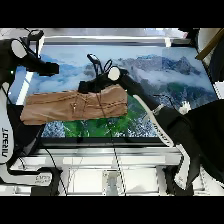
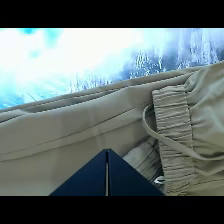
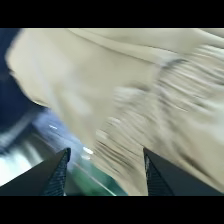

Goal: Fold the clothes and pants, and hang the long-sleeved shirts on hangers.

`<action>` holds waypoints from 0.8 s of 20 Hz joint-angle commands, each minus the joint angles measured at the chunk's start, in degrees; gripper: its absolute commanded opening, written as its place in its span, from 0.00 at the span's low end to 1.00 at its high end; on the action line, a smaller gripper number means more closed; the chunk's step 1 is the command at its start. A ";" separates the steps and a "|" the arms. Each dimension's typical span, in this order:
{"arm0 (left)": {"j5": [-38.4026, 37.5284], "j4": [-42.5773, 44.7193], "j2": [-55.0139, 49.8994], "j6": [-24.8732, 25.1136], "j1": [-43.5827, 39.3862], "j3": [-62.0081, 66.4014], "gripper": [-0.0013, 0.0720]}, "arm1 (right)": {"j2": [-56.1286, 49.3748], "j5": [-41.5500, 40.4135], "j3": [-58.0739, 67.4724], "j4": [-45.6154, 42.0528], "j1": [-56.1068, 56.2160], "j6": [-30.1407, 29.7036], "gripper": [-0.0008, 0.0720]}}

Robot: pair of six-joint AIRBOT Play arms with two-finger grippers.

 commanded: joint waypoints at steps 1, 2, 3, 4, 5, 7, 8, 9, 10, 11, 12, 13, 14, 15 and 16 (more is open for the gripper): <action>-0.17 0.42 0.96 1.38 0.44 0.02 0.03 | 4.28 16.44 0.24 -12.22 -7.82 0.02 0.74; -0.17 0.37 1.11 1.38 0.61 0.02 0.04 | 6.12 21.07 -0.11 -15.80 -11.87 -0.39 0.74; -0.17 0.39 1.18 1.38 0.72 0.02 0.03 | 8.07 23.74 -1.31 -17.84 -15.65 -0.98 0.74; -0.15 0.37 1.18 1.38 0.98 0.02 0.03 | 10.25 24.79 -3.82 -17.55 -19.54 -2.40 0.74; -0.15 0.39 1.18 1.36 1.09 0.02 0.03 | 12.07 24.59 -7.21 -16.70 -22.62 -3.21 0.74; -0.11 0.35 1.18 1.36 1.05 0.02 0.04 | 14.16 20.17 -16.52 -12.11 -27.32 -3.78 0.75; -0.11 0.35 1.18 1.38 0.94 0.02 0.04 | 14.08 15.61 -21.35 -6.73 -28.96 -4.13 0.75; -0.11 0.35 1.18 1.38 0.94 0.02 0.05 | 13.46 10.84 -25.42 0.22 -30.16 -6.14 0.75; -0.11 0.33 1.18 1.38 0.94 0.02 0.05 | 12.15 6.97 -28.76 8.31 -30.97 -9.77 0.75; -0.15 0.31 1.18 1.36 0.94 0.02 0.25 | 10.40 5.29 -30.58 13.99 -31.34 -12.52 0.82; -0.15 0.31 1.18 1.36 0.94 0.02 0.52 | 7.78 4.79 -30.95 17.11 -31.45 -13.05 1.00; -0.17 0.31 1.18 1.33 0.94 0.02 0.57 | 5.31 4.81 -30.91 18.88 -31.34 -13.00 1.00; -0.17 0.31 1.18 1.31 0.94 0.02 0.57 | 3.19 5.03 -30.91 20.79 -31.10 -13.03 1.00; -0.20 0.28 1.18 1.31 0.94 0.02 0.57 | 1.42 4.92 -30.91 22.34 -30.67 -13.42 1.00; -0.17 0.11 1.18 1.31 0.94 0.02 0.57 | 0.20 4.76 -30.82 22.99 -30.05 -13.94 1.00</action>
